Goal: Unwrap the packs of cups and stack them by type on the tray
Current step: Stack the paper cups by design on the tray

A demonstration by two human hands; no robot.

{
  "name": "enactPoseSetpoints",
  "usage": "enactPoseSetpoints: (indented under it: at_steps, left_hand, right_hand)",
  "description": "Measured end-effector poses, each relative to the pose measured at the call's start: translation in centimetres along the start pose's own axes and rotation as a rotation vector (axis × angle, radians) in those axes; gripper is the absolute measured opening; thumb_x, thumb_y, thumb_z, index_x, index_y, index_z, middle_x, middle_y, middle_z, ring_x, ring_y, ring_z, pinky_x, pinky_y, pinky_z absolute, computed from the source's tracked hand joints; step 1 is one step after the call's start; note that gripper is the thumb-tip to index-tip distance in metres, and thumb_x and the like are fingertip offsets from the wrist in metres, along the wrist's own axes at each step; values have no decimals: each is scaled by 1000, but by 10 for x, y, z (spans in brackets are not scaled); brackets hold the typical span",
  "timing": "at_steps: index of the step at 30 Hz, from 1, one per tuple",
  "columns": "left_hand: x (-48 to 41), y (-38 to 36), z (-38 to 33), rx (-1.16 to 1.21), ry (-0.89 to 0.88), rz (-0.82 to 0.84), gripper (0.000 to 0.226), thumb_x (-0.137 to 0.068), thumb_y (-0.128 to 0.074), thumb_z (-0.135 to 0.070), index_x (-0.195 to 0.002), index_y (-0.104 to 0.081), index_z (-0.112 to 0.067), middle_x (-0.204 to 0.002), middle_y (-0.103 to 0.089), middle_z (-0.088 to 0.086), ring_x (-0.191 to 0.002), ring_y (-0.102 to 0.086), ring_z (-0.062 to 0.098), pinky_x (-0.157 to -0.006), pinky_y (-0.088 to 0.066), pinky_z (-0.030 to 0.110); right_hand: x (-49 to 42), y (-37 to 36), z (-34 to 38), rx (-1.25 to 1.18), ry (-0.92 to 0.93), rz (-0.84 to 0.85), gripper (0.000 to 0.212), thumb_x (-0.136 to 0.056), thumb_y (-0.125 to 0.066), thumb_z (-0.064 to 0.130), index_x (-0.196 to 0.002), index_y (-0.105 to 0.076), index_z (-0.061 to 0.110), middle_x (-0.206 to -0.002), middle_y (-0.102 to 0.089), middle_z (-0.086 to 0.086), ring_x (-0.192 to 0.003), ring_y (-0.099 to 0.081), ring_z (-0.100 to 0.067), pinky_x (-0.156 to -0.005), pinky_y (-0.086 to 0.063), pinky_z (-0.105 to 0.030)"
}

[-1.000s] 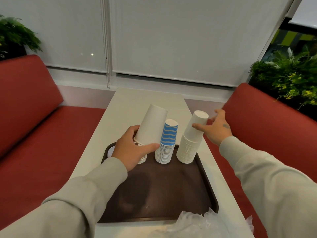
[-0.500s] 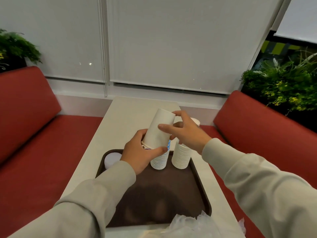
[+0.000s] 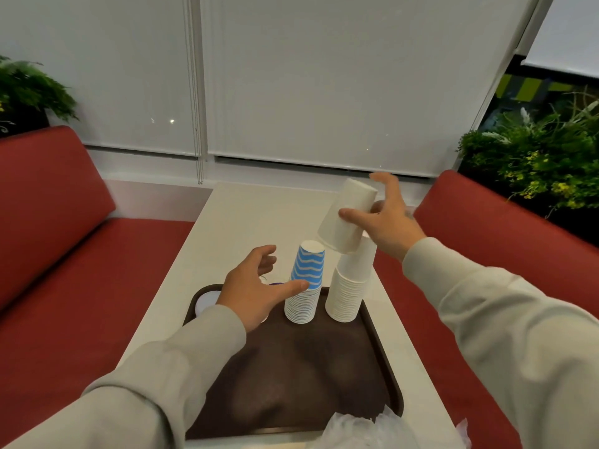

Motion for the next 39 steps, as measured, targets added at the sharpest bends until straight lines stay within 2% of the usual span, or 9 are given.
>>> enactPoseSetpoints:
  at_steps: [4, 7, 10, 14, 18, 23, 28, 33, 39]
  left_hand:
    - [-4, 2, 3, -15, -5, -9, 84, -68, -87, -44, -140, -46, -30, -135, -57, -8, -122, -54, 8, -107, -44, 33]
    - [-7, 0, 5, -19, -7, -8, 83, -68, -86, -43, -140, -47, -29, -135, -58, -7, -121, -55, 8, -107, -44, 33]
    - [-10, -3, 7, -31, -4, 0, 82, -69, -86, -43, -139, -47, -30, -135, -57, -8, -121, -54, 8, -104, -44, 30]
    - [-12, -8, 10, -27, 8, 8, 80, -69, -86, -43, -138, -48, -30, -133, -57, -9, -121, -55, 8, -100, -45, 27]
    - [-13, -10, 15, -31, 17, 9, 80, -67, -86, -44, -136, -49, -30, -131, -58, -9, -118, -55, 7, -95, -43, 23]
    - [-13, -11, 17, -53, 23, 6, 80, -69, -86, -43, -138, -48, -30, -134, -58, -7, -119, -55, 7, -99, -45, 25]
    - [-12, -9, 17, -71, 33, 9, 78, -71, -84, -44, -138, -46, -31, -136, -56, -8, -114, -52, 4, -93, -41, 21]
    - [-9, -10, 8, -82, 21, 21, 79, -71, -85, -44, -139, -47, -30, -135, -57, -8, -119, -54, 7, -96, -43, 24]
    - [2, 0, -16, -69, -9, 4, 79, -69, -87, -42, -137, -50, -27, -130, -59, -8, -117, -56, 8, -99, -45, 29]
  right_hand:
    - [-13, 26, -5, 62, 12, -99, 60, -85, -75, 38, -130, -37, 33, -95, -60, -1, -82, -58, -10, -67, -42, -27]
    - [-21, 35, -11, 99, 12, -140, 54, -86, -74, 37, -126, -37, 32, -115, -55, -8, -91, -58, -24, -57, -42, -23]
    - [-26, 35, -20, 156, -5, -135, 54, -86, -74, 36, -124, -36, 33, -118, -53, -10, -94, -57, -29, -55, -42, -24]
    - [-25, 24, -37, 220, -46, -96, 53, -86, -74, 36, -123, -35, 32, -116, -55, -12, -93, -59, -33, -61, -47, -32]
    - [-17, 6, -54, 281, -78, -39, 51, -88, -72, 35, -122, -35, 29, -114, -53, -11, -92, -59, -35, -60, -48, -31]
    - [-5, -16, -74, 434, -127, 98, 52, -85, -73, 41, -116, -33, 35, -118, -59, -8, -97, -61, -33, -84, -57, -50]
    - [-1, -16, -74, 517, -152, 164, 62, -80, -72, 33, -126, -32, 35, -117, -56, -10, -93, -61, -33, -81, -57, -47]
    - [1, -5, -61, 599, -135, 152, 59, -83, -69, 36, -131, -35, 32, -123, -49, -9, -98, -58, -33, -88, -54, -48]
    - [21, 7, -34, 553, -65, 156, 57, -87, -69, 29, -136, -39, 26, -131, -48, -9, -101, -56, -29, -77, -46, -34]
Point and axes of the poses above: each hand's wrist, its own x-axis away from the middle knuckle, its own y-axis out of the back of the hand, z = x × y, the point moved 3 cm from there along -x, towards the middle knuckle
